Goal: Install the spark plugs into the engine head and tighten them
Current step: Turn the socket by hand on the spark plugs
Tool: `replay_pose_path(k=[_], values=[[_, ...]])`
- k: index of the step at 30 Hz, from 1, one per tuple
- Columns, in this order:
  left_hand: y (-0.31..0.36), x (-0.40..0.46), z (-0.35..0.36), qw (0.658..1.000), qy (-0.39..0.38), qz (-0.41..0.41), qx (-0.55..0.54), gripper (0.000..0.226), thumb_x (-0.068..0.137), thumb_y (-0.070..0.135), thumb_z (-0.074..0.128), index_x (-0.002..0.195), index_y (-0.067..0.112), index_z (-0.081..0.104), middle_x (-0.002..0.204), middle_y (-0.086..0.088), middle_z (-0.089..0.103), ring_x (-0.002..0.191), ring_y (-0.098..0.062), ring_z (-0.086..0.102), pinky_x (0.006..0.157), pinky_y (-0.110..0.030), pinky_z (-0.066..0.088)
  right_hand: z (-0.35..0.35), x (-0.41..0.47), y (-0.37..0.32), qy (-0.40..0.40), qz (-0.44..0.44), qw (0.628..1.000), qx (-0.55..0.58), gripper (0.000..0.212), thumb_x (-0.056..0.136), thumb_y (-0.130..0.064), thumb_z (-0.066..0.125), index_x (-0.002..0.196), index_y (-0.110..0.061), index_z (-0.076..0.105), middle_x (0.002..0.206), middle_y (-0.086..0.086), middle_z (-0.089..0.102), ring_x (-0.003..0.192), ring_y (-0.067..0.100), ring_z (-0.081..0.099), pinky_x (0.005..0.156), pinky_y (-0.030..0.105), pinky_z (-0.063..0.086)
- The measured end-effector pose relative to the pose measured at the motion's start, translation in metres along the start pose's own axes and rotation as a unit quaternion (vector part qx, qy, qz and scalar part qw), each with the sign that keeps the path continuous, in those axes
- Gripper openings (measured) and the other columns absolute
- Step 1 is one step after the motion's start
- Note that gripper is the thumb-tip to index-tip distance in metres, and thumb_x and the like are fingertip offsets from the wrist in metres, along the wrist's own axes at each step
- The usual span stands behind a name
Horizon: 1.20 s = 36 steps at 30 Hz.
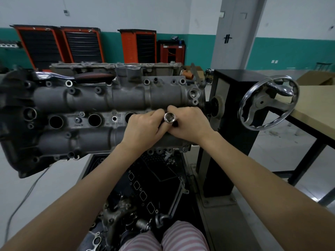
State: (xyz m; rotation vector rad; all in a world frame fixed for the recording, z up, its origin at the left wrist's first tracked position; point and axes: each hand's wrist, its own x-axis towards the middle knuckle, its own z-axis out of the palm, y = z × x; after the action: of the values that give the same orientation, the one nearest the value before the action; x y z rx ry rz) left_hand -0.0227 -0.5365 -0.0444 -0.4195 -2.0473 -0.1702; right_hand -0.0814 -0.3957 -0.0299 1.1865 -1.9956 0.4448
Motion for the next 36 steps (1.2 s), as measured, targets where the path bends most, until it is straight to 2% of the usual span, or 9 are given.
replay_pose_path(k=[4,7,12,17,24,28,30,32,36], values=[[0.0040,-0.0001,-0.0011,1.000,-0.028,-0.009,-0.004,0.052,0.095,0.039,0.033,0.076,-0.001,0.061,0.071,-0.011,0.059,0.047,-0.031,0.055,0.040,-0.030,0.033,0.0005,0.0000,0.0004,-0.015,0.003,1.000,0.009,0.021,0.075,-0.024,0.057,0.071,-0.004,0.051,0.052,0.006,0.056,0.045,0.030,0.054,0.045,0.024,0.024],[0.0059,0.0009,-0.0050,0.999,-0.027,0.012,-0.016,0.056,0.097,0.040,0.026,0.079,-0.003,0.057,0.074,-0.012,0.056,0.044,-0.028,0.050,0.040,-0.025,0.025,-0.0006,-0.0007,0.0001,0.001,-0.003,1.000,0.023,0.028,0.076,-0.027,0.041,0.065,-0.004,0.054,0.049,0.007,0.055,0.041,0.030,0.051,0.043,0.025,0.027],[0.0048,0.0026,-0.0029,1.000,-0.008,-0.004,0.013,0.036,0.083,0.039,0.050,0.065,0.008,0.048,0.057,-0.003,0.050,0.040,-0.022,0.046,0.043,-0.020,0.021,-0.0005,0.0003,0.0012,-0.024,0.003,1.000,-0.002,0.019,0.066,-0.006,0.068,0.054,-0.005,0.054,0.048,0.010,0.055,0.039,0.029,0.051,0.040,0.025,0.031],[-0.0011,0.0008,0.0000,0.999,0.022,0.012,0.020,0.038,0.084,0.033,0.056,0.056,0.008,0.052,0.047,-0.004,0.052,0.038,-0.024,0.050,0.041,-0.021,0.024,0.0010,0.0006,0.0010,-0.002,0.016,1.000,0.002,0.020,0.070,-0.013,0.066,0.059,-0.006,0.051,0.048,0.008,0.055,0.041,0.031,0.051,0.045,0.024,0.026],[0.0038,0.0001,-0.0035,1.000,-0.029,0.002,0.011,0.040,0.090,0.030,0.039,0.073,0.000,0.058,0.063,-0.011,0.058,0.044,-0.032,0.054,0.042,-0.026,0.027,-0.0001,0.0010,-0.0014,-0.004,0.006,1.000,-0.008,0.027,0.069,-0.020,0.070,0.071,-0.005,0.049,0.049,0.006,0.053,0.042,0.031,0.053,0.044,0.023,0.023],[0.0063,0.0007,-0.0057,0.999,-0.040,0.010,-0.014,0.046,0.093,0.035,0.033,0.077,-0.002,0.056,0.070,-0.012,0.056,0.044,-0.032,0.050,0.040,-0.027,0.028,-0.0017,0.0005,-0.0015,-0.001,0.001,1.000,0.001,0.021,0.075,-0.024,0.055,0.070,-0.005,0.050,0.048,0.007,0.053,0.039,0.031,0.049,0.043,0.024,0.023],[0.0070,0.0014,-0.0064,0.999,-0.031,0.013,-0.023,0.037,0.090,0.033,0.039,0.073,0.002,0.051,0.065,-0.008,0.052,0.041,-0.028,0.047,0.041,-0.024,0.024,-0.0011,0.0005,-0.0003,-0.002,-0.007,1.000,-0.007,0.019,0.075,-0.021,0.051,0.065,-0.005,0.052,0.047,0.007,0.053,0.037,0.029,0.048,0.042,0.023,0.023],[0.0055,0.0023,-0.0046,1.000,-0.014,0.006,-0.007,0.033,0.085,0.034,0.047,0.067,0.006,0.048,0.057,-0.005,0.051,0.040,-0.026,0.047,0.042,-0.021,0.023,0.0004,0.0006,0.0014,-0.007,-0.007,1.000,-0.015,0.016,0.069,-0.010,0.065,0.058,-0.006,0.053,0.046,0.007,0.053,0.037,0.028,0.049,0.042,0.022,0.024],[-0.0005,0.0012,0.0014,1.000,0.022,0.002,0.012,0.043,0.081,0.035,0.058,0.049,0.008,0.052,0.043,-0.004,0.051,0.036,-0.021,0.048,0.037,-0.022,0.028,0.0012,0.0004,0.0021,-0.001,0.002,1.000,-0.005,0.021,0.061,-0.007,0.068,0.051,-0.009,0.050,0.044,0.005,0.051,0.036,0.026,0.047,0.044,0.020,0.022]])
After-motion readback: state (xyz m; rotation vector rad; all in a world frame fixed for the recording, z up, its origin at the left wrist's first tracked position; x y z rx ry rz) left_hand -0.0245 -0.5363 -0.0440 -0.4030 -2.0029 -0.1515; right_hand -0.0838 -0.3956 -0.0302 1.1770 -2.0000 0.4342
